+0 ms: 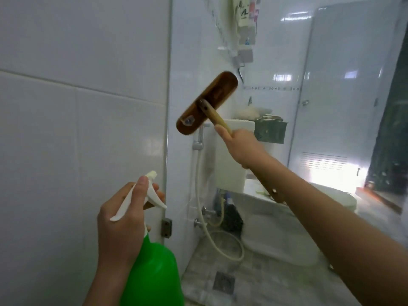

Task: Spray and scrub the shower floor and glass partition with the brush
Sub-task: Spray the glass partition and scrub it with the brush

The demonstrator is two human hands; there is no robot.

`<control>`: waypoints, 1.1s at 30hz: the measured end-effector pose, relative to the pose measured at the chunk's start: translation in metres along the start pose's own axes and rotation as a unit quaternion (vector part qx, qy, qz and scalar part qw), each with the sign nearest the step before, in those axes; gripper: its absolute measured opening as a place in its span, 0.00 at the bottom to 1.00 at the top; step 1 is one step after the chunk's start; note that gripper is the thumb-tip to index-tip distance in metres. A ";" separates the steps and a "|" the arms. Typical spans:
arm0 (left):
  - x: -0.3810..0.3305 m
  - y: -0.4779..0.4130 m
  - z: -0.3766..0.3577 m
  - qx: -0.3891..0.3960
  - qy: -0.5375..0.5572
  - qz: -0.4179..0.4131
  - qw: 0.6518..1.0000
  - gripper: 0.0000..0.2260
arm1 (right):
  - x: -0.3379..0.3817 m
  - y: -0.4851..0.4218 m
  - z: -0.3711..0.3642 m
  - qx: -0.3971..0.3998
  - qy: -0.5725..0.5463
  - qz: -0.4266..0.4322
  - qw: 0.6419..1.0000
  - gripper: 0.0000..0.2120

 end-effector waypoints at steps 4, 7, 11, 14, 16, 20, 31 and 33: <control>-0.004 0.004 -0.002 -0.006 0.002 0.011 1.000 0.16 | 0.000 -0.013 0.011 0.001 0.006 -0.002 1.000 0.30; -0.007 0.005 -0.002 0.003 0.005 0.026 1.000 0.18 | -0.054 0.049 0.016 0.025 0.032 -0.040 0.998 0.32; -0.015 0.009 -0.004 0.001 0.015 0.016 1.000 0.15 | -0.027 0.020 0.006 0.012 0.024 -0.005 1.000 0.30; -0.018 0.016 -0.011 0.009 0.020 0.013 1.000 0.17 | 0.016 -0.022 0.006 -0.008 0.014 0.020 1.000 0.28; -0.018 0.020 -0.017 0.017 0.027 0.018 0.999 0.16 | -0.002 -0.010 0.010 -0.011 -0.016 0.005 1.000 0.27; -0.011 0.028 -0.031 0.035 0.044 0.040 0.998 0.15 | -0.123 0.120 0.031 -0.078 -0.057 -0.109 0.989 0.24; -0.014 0.077 -0.101 0.089 0.037 0.050 0.994 0.16 | -0.106 0.065 0.095 -0.141 -0.136 -0.101 0.976 0.23; -0.018 0.085 -0.110 0.101 0.051 0.048 0.992 0.17 | -0.139 0.107 0.093 -0.161 -0.127 -0.108 0.973 0.23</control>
Point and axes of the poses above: each hand's wrist, its own y-axis away from the middle knuckle, its own z-axis out of the back of the hand, x = y × z, the point moved 4 cm from there along -y, towards the middle knuckle, and after that the axes turned 10 degrees about -x, right-handed, at the moved point
